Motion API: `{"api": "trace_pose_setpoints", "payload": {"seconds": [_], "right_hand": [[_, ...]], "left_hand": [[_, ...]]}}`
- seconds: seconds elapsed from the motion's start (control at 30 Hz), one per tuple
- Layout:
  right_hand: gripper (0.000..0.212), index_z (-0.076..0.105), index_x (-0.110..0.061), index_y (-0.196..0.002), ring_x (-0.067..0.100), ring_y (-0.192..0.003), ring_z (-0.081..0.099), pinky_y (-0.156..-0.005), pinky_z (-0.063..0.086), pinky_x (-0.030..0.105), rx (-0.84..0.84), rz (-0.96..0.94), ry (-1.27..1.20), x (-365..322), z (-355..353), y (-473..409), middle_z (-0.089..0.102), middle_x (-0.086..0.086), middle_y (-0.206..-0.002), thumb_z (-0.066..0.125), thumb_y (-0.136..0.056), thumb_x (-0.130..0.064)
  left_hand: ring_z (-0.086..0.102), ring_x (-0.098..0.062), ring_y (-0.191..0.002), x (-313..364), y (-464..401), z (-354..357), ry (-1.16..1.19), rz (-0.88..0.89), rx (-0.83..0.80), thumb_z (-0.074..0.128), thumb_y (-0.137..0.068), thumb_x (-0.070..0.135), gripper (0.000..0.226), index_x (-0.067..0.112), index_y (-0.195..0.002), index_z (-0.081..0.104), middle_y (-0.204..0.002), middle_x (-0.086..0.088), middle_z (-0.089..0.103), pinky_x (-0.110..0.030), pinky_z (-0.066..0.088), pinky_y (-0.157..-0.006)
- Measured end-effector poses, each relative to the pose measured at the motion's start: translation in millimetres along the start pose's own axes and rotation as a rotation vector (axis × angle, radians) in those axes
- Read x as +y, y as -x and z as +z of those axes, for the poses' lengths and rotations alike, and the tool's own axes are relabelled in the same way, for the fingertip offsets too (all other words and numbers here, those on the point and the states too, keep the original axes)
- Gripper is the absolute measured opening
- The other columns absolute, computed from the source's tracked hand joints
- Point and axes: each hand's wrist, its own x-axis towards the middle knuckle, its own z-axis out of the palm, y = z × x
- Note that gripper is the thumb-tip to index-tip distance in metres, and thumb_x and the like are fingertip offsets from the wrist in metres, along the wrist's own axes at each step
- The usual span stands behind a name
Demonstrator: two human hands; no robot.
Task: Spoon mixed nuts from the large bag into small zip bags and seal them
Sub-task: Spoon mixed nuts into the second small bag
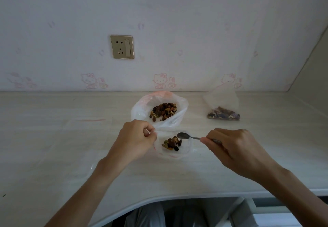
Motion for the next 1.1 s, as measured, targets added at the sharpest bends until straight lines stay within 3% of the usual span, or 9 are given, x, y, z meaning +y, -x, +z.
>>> {"api": "trace_pose_setpoints", "payload": {"seconds": [0.23,0.3,0.43,0.67,0.77,0.87,0.97,1.03,1.1], "right_hand": [[0.049,0.062,-0.012,-0.064,0.021,-0.038,0.048,-0.042,0.042,0.032,0.108,0.495,-0.614,0.6,15.8,-2.7,0.053,0.010,-0.048,0.051,-0.102,-0.041],[0.052,0.060,-0.006,-0.062,0.025,-0.040,0.045,-0.041,0.038,0.026,0.112,0.711,-0.830,1.7,23.8,-3.0,0.052,0.012,-0.050,0.053,-0.103,-0.039],[0.046,0.057,-0.009,-0.065,0.022,-0.041,0.038,-0.042,0.028,0.029,0.139,1.015,-1.141,3.6,35.6,-6.7,0.044,0.011,-0.056,0.054,-0.104,-0.033],[0.041,0.053,-0.012,-0.067,0.020,-0.040,0.033,-0.040,0.024,0.026,0.148,1.080,-1.304,6.5,42.3,-32.1,0.040,0.006,-0.056,0.056,-0.102,-0.032],[0.042,0.057,-0.013,-0.066,0.020,-0.040,0.035,-0.038,0.025,0.024,0.134,1.064,-1.244,9.5,46.8,-48.2,0.043,0.005,-0.055,0.057,-0.103,-0.033],[0.045,0.060,-0.015,-0.063,0.018,-0.039,0.037,-0.037,0.026,0.024,0.111,1.045,-1.150,12.5,52.5,-64.2,0.046,0.003,-0.053,0.056,-0.104,-0.033],[0.044,0.062,-0.013,-0.066,0.016,-0.038,0.039,-0.036,0.027,0.023,0.104,1.033,-1.071,13.2,58.8,-79.8,0.048,0.003,-0.052,0.054,-0.105,-0.031],[0.043,0.063,-0.010,-0.068,0.016,-0.037,0.040,-0.035,0.027,0.022,0.087,1.027,-1.028,13.1,62.5,-89.6,0.049,0.003,-0.052,0.053,-0.105,-0.029],[0.040,0.064,-0.009,-0.069,0.016,-0.037,0.042,-0.035,0.028,0.022,0.050,1.036,-0.989,12.6,66.4,-98.3,0.051,0.004,-0.051,0.053,-0.104,-0.025]], "left_hand": [[0.067,0.000,-0.060,-1.4,2.3,2.1,0.026,0.027,-0.039,0.070,-0.096,0.026,0.010,0.035,-0.092,0.068,-0.062,0.019,0.071,-0.020,0.049,-0.062],[0.066,0.001,-0.058,-4.0,3.2,6.8,0.031,0.037,-0.049,0.069,-0.097,0.032,0.001,0.031,-0.098,0.069,-0.061,0.020,0.070,-0.016,0.045,-0.059],[0.067,-0.006,-0.058,-9.6,5.1,9.4,0.076,0.047,-0.036,0.068,-0.096,0.047,0.014,0.033,-0.097,0.068,-0.062,0.010,0.071,-0.022,0.051,-0.063],[0.063,-0.014,-0.055,-13.8,-7.9,-7.7,0.136,0.081,0.087,0.070,-0.092,0.050,0.015,0.037,-0.085,0.071,-0.061,0.002,0.068,-0.027,0.051,-0.059],[0.059,-0.006,-0.054,-12.2,-21.7,-14.0,0.151,0.152,0.255,0.075,-0.091,0.044,0.013,0.038,-0.081,0.071,-0.061,0.009,0.066,-0.024,0.045,-0.058],[0.060,-0.007,-0.060,-11.7,-36.8,-16.6,0.083,0.189,0.488,0.078,-0.088,0.044,0.014,0.034,-0.085,0.069,-0.064,0.011,0.062,-0.028,0.051,-0.060],[0.064,-0.016,-0.089,-17.4,-54.6,-12.4,-0.120,0.144,0.613,0.079,-0.087,0.042,0.027,0.025,-0.104,0.066,-0.099,0.008,0.063,-0.043,0.050,-0.086],[0.060,-0.023,-0.113,-21.7,-65.9,-7.5,-0.171,0.061,0.548,0.077,-0.087,0.050,0.048,0.020,-0.120,0.062,-0.121,0.001,0.061,-0.047,0.044,-0.097],[0.059,-0.023,-0.119,-26.4,-72.5,-0.6,-0.121,-0.008,0.453,0.072,-0.089,0.057,0.058,0.018,-0.130,0.059,-0.130,-0.001,0.061,-0.048,0.048,-0.100]]}}
